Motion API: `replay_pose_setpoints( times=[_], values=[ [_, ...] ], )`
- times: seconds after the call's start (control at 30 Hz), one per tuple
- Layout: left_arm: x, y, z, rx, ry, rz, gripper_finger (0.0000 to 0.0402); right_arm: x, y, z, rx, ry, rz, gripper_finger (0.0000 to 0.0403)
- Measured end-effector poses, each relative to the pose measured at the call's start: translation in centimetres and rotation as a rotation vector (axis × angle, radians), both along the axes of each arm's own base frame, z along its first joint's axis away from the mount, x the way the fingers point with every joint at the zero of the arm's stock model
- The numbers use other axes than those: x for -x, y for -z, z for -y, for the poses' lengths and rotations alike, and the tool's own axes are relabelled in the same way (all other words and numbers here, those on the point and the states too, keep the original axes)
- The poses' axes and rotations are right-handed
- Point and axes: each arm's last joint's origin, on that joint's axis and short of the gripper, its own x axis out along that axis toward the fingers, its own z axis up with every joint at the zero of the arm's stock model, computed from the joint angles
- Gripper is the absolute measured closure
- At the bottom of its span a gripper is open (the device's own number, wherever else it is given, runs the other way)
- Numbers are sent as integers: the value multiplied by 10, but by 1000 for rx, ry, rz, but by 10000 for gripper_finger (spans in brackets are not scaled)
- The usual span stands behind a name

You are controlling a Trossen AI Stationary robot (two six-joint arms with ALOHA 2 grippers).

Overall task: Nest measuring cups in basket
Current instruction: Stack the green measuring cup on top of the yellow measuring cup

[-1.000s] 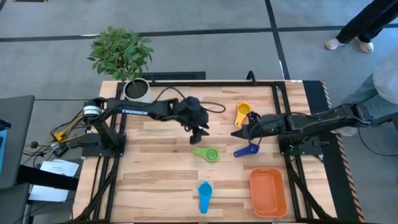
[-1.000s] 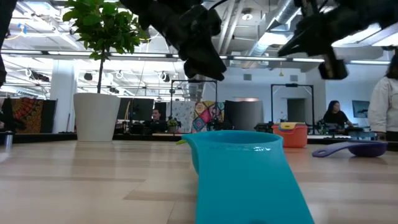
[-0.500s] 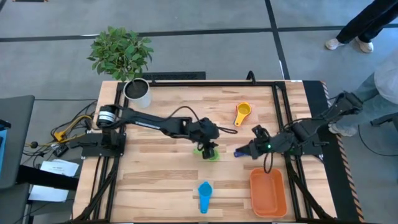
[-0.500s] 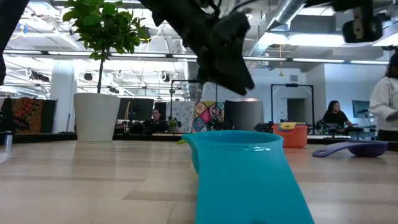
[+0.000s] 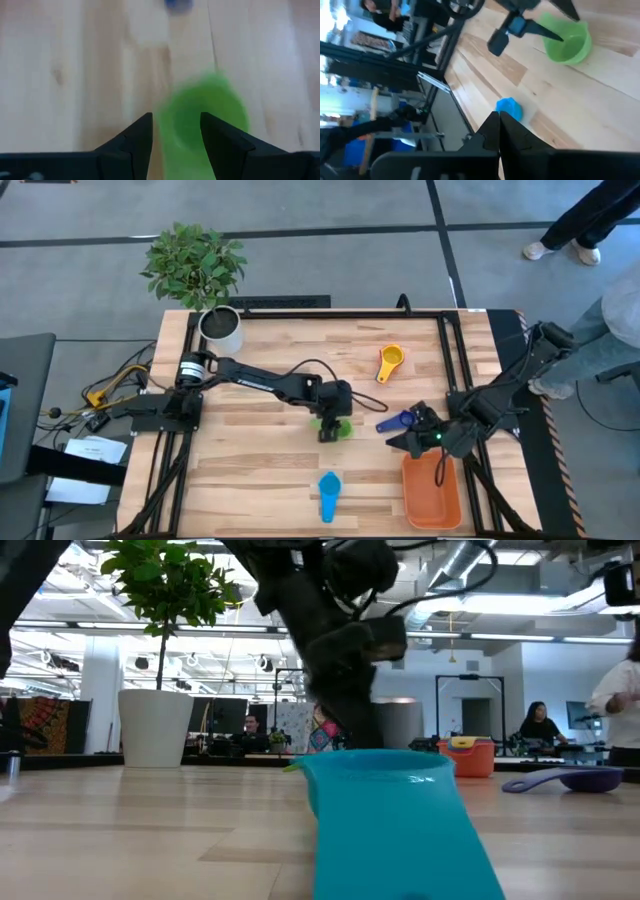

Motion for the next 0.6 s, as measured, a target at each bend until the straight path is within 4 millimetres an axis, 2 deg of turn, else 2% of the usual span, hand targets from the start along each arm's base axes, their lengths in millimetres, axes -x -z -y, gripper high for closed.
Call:
replay_pose_setpoints(
  times=[0.13,0.3,0.4,0.53,0.6],
  values=[
    [2,8,0,-6,0,-46,249,-1,1,-2,0,29,9,390],
    [1,7,-4,-44,-20,-34,263,-3,-1,-2,-11,56,39,383],
    [1,7,-8,-36,-19,-36,301,-3,-1,-1,-3,75,47,382],
    [1,8,-14,-21,-30,-44,375,-3,-2,0,-6,103,56,391],
    [1,8,-19,-5,-61,-45,391,-3,-1,0,-2,112,58,392]
  ],
)
